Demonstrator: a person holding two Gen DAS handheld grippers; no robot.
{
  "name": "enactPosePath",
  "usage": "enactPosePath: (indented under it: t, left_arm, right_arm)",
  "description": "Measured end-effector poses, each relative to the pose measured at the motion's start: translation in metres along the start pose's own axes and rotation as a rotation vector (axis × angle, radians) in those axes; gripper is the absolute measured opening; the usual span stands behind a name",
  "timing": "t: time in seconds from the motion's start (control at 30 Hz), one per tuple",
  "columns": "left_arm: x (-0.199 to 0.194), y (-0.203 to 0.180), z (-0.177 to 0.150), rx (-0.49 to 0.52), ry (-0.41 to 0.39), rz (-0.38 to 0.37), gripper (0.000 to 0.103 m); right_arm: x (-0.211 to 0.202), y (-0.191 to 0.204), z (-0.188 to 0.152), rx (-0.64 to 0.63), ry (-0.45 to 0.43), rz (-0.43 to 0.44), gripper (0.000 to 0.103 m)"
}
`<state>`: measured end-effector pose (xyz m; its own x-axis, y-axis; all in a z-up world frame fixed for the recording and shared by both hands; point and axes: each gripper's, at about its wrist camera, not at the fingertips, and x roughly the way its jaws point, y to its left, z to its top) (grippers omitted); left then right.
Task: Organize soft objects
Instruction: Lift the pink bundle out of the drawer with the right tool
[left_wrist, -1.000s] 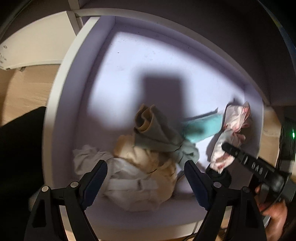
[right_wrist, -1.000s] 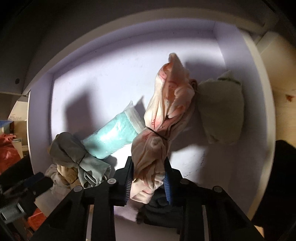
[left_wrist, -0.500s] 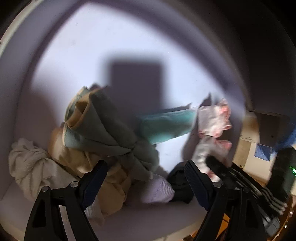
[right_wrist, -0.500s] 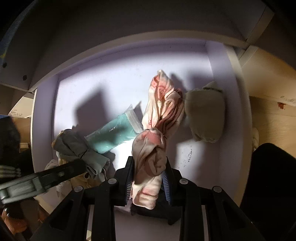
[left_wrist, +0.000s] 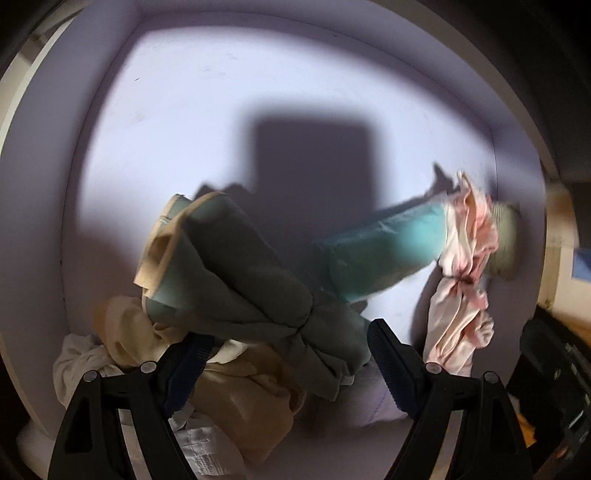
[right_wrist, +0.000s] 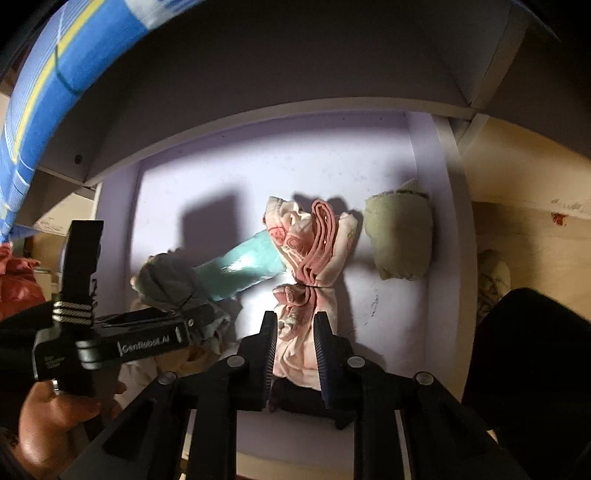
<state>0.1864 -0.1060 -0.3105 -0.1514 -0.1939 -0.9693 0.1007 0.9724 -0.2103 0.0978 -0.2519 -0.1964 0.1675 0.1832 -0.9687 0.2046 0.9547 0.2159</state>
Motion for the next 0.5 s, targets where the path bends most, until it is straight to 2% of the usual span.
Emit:
enactPosePath:
  t: [0.1, 0.17, 0.23, 0.33, 0.4, 0.5]
  left_arm:
    - [-0.003, -0.004, 0.003, -0.008, -0.010, -0.011, 0.086]
    - [-0.006, -0.005, 0.000, -0.014, -0.015, -0.016, 0.086]
    - [-0.004, -0.003, -0.001, -0.015, -0.013, -0.021, 0.086]
    - [-0.007, -0.002, -0.010, -0.020, -0.011, -0.031, 0.086]
    - [-0.023, 0.008, -0.011, -0.029, -0.022, -0.047, 0.086]
    - [-0.036, 0.002, -0.009, -0.032, -0.046, -0.051, 0.086]
  right_arm:
    - [0.014, 0.004, 0.006, 0.002, 0.021, 0.017, 0.026]
    - [0.029, 0.005, 0.012, 0.020, 0.044, -0.004, 0.046]
    - [0.044, 0.004, 0.018, 0.035, 0.065, -0.024, 0.053]
    - [0.064, 0.000, 0.025, 0.069, 0.106, -0.036, 0.054]
    - [0.076, -0.003, 0.028, 0.089, 0.128, -0.038, 0.054]
    - [0.086, -0.005, 0.028, 0.084, 0.154, -0.046, 0.041]
